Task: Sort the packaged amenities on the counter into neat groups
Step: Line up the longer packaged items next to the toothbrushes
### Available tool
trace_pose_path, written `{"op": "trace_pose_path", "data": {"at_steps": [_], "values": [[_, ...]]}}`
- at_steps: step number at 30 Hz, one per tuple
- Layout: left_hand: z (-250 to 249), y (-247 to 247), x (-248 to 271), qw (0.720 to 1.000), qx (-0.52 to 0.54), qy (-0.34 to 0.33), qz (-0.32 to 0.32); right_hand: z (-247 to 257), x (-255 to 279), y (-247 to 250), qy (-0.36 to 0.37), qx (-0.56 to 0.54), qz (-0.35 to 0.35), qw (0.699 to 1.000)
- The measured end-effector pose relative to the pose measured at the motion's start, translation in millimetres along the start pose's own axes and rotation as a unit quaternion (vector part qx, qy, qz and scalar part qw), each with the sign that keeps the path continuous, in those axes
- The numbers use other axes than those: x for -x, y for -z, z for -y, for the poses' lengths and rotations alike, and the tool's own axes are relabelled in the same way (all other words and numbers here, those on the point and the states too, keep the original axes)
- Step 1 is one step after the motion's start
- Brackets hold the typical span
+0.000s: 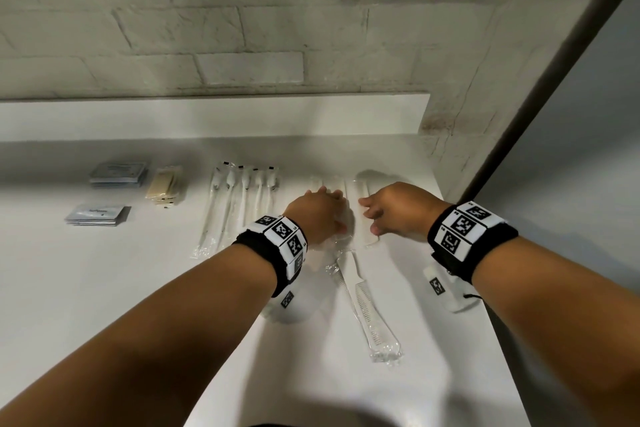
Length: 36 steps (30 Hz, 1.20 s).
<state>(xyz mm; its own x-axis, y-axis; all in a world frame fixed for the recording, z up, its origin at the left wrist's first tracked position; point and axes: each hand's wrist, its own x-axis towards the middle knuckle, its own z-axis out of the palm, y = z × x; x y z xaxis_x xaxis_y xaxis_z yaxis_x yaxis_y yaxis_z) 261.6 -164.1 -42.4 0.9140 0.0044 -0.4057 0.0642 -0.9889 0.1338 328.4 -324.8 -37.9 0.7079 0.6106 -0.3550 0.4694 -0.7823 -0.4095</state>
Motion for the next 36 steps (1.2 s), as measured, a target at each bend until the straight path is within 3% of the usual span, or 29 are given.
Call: {"op": "trace_pose_path", "data": {"at_steps": [7, 16, 22, 27, 30, 33, 36], "values": [[20, 7, 9, 0.999, 0.010, -0.034, -0.038, 1, 2, -2, 0.032, 0.104, -0.002, 0.994], [37, 11, 18, 0.999, 0.040, -0.010, -0.013, 2, -6, -4, 0.022, 0.091, 0.001, 0.996], [22, 7, 9, 0.999, 0.030, -0.016, -0.034, 0, -6, -5, 0.020, 0.095, -0.003, 0.995], [4, 2, 3, 0.999, 0.030, 0.010, -0.013, 3, -6, -5, 0.010, 0.117, 0.001, 0.993], [5, -1, 1, 0.999, 0.043, 0.012, -0.029, 4, -2, -4, 0.015, 0.115, 0.005, 0.993], [9, -1, 3, 0.997, 0.042, -0.016, -0.061, 16, 14, -1, 0.006, 0.011, -0.043, 0.999], [17, -1, 6, 0.992, 0.046, -0.053, -0.102, 52, 45, -1, 0.017, 0.070, -0.065, 0.995]]}}
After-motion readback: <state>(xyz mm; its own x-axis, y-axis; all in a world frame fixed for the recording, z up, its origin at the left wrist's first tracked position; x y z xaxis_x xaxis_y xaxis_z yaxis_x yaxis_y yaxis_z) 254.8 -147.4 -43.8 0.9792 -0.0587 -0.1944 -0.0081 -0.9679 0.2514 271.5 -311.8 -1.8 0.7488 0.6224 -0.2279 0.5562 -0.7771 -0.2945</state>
